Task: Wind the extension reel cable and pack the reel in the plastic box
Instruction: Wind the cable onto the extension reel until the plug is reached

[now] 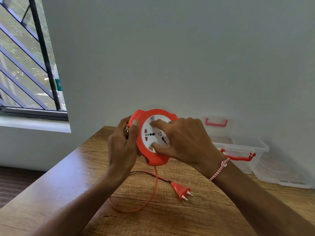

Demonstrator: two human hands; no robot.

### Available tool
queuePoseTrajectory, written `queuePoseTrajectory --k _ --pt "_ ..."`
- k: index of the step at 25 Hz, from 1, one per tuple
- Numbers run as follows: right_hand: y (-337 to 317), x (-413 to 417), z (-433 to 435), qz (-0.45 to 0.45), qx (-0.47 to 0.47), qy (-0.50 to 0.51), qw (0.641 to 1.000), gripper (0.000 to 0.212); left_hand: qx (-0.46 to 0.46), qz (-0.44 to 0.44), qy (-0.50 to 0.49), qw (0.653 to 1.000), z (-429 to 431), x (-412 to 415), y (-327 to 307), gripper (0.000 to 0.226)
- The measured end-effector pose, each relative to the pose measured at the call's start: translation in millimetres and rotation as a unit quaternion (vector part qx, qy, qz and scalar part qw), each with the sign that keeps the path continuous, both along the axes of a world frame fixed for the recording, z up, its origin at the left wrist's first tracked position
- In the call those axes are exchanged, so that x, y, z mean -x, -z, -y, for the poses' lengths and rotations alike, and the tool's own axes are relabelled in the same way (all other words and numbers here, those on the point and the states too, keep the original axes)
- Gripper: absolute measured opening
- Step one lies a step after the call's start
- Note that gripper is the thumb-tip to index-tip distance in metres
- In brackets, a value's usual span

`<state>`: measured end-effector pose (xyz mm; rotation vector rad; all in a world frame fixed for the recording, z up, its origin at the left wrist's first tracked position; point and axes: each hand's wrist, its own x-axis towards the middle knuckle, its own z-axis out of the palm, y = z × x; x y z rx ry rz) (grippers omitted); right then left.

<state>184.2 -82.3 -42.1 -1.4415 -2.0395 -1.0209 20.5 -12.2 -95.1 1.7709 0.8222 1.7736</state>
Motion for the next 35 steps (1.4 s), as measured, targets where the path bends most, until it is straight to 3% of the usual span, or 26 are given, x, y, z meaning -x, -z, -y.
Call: queuePoseTrajectory --k 2,5,7,8,10,13,16,19,23,25,29,32,35 --pt "5 9 2 -0.155 0.020 0.008 0.988 0.065 -0.027 -0.011 -0.013 0.999 6 -2 0 0.032" --pt "9 18 0 -0.412 0.095 0.019 0.906 0.059 -0.045 -0.017 -0.030 0.998 9 -5 1 0.036" --pt "12 19 -5 -0.488 0.130 0.012 0.863 0.058 -0.042 -0.014 -0.033 0.998 8 -4 2 0.033" --pt "11 18 -6 -0.489 0.137 0.005 0.862 0.058 -0.034 -0.008 -0.031 0.999 6 -4 2 0.030" --pt "2 10 -4 -0.403 0.112 0.010 0.908 0.054 -0.008 0.006 -0.024 1.000 4 -2 1 0.028" --pt "-15 -7 3 -0.125 0.054 0.001 0.991 0.051 0.026 0.027 -0.005 0.999 1 0 -1 0.026" --pt "-21 -15 4 0.087 0.096 -0.010 0.991 0.060 0.046 0.041 0.011 0.998 -1 1 -3 0.036" --pt "-19 -11 4 0.141 0.096 0.006 0.985 0.064 0.057 0.046 0.020 0.997 -2 1 -4 0.040" --pt "-16 -10 5 0.128 0.032 -0.005 0.991 0.063 0.050 0.027 0.027 0.998 -2 -1 -1 0.049" --pt "-12 -10 3 0.081 0.021 -0.019 0.996 0.063 0.040 0.020 0.024 0.999 -2 -1 -1 0.048" --pt "-3 4 3 -0.132 0.036 -0.008 0.991 0.063 0.015 0.013 0.019 1.000 4 -3 -2 0.035" --pt "1 14 2 -0.337 0.080 0.009 0.938 0.057 0.021 0.013 0.027 0.999 7 -5 -3 0.036" --pt "3 14 -1 -0.387 0.100 0.026 0.916 0.055 0.027 0.022 0.029 0.999 3 -4 -2 0.043"
